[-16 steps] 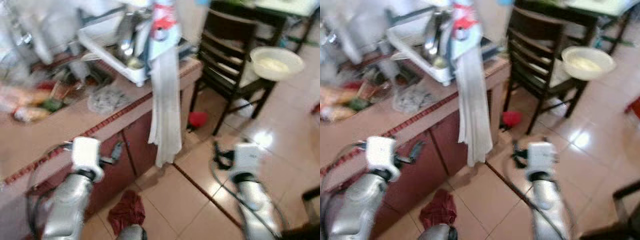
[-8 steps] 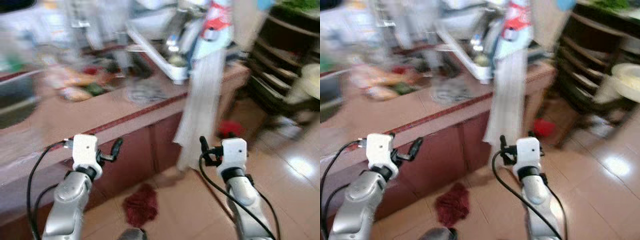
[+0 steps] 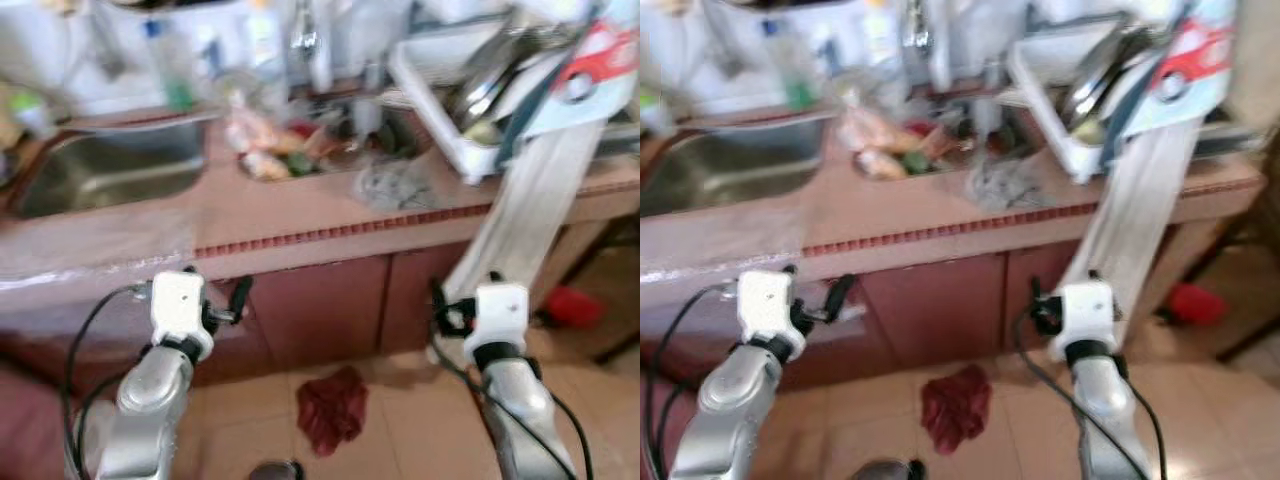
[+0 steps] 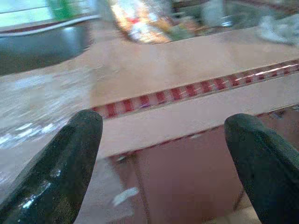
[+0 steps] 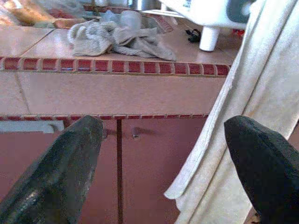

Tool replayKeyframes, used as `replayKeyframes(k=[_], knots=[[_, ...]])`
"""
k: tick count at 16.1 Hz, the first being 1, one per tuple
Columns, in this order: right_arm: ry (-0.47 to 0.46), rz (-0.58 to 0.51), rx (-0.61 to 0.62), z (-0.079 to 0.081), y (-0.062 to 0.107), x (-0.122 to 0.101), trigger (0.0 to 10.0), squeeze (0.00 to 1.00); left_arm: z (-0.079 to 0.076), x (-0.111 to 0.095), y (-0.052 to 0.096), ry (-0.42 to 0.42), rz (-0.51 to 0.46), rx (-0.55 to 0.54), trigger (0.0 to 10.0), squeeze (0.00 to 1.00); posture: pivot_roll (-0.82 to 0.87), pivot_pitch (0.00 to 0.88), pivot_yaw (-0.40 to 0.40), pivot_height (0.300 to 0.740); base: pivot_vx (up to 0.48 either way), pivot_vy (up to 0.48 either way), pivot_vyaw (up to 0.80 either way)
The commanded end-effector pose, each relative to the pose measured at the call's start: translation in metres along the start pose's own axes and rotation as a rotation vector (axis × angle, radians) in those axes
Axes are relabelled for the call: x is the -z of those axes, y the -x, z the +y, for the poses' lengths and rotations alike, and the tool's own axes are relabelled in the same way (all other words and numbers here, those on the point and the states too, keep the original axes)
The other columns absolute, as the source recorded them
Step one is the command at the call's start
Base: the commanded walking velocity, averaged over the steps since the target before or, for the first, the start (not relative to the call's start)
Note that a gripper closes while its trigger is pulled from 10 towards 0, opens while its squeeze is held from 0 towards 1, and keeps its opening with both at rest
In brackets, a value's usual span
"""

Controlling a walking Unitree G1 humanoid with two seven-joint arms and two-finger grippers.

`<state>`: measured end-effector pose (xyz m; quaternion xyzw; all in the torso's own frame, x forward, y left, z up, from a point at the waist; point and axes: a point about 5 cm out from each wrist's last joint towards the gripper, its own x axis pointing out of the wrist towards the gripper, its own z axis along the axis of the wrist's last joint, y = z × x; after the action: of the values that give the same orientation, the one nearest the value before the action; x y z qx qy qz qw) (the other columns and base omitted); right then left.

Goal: Kitchen organization

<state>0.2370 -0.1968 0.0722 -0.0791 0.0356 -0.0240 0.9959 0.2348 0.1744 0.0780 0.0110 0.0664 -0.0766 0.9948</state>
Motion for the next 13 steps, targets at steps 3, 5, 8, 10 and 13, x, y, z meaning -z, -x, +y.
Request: replayKeyframes(k=[3,5,8,10,13], knots=[[0.045,0.037,-0.006,-0.008,-0.006,0.002,10.0,0.00,-0.004,0.003,0.003,-0.020,0.007,-0.001,10.0,0.00,0.02,0.000,-0.007,0.740,0.000,0.000,0.00],[0.081,0.028,-0.081,-0.004,-0.014,-0.003,10.0,0.00,-0.005,0.000,0.003,0.029,-0.012,-0.051,10.0,0.00,0.05,0.000,-0.033,0.740,0.000,0.000,0.00],[0.152,0.026,-0.091,0.007,-0.019,-0.005,10.0,0.00,0.001,0.005,0.008,0.019,0.011,-0.090,10.0,0.00,0.06,0.000,-0.036,0.740,0.000,0.000,0.00],[0.119,-0.013,-0.070,0.013,-0.018,-0.010,10.0,0.00,-0.001,0.005,0.007,0.024,0.018,-0.067,10.0,0.00,0.04,0.000,-0.013,0.740,0.000,0.000,0.00],[0.035,-0.008,0.044,0.010,-0.007,-0.006,10.0,0.00,-0.004,0.004,0.005,0.019,0.021,-0.038,10.0,0.00,0.01,0.000,0.016,0.740,0.000,0.000,0.00]])
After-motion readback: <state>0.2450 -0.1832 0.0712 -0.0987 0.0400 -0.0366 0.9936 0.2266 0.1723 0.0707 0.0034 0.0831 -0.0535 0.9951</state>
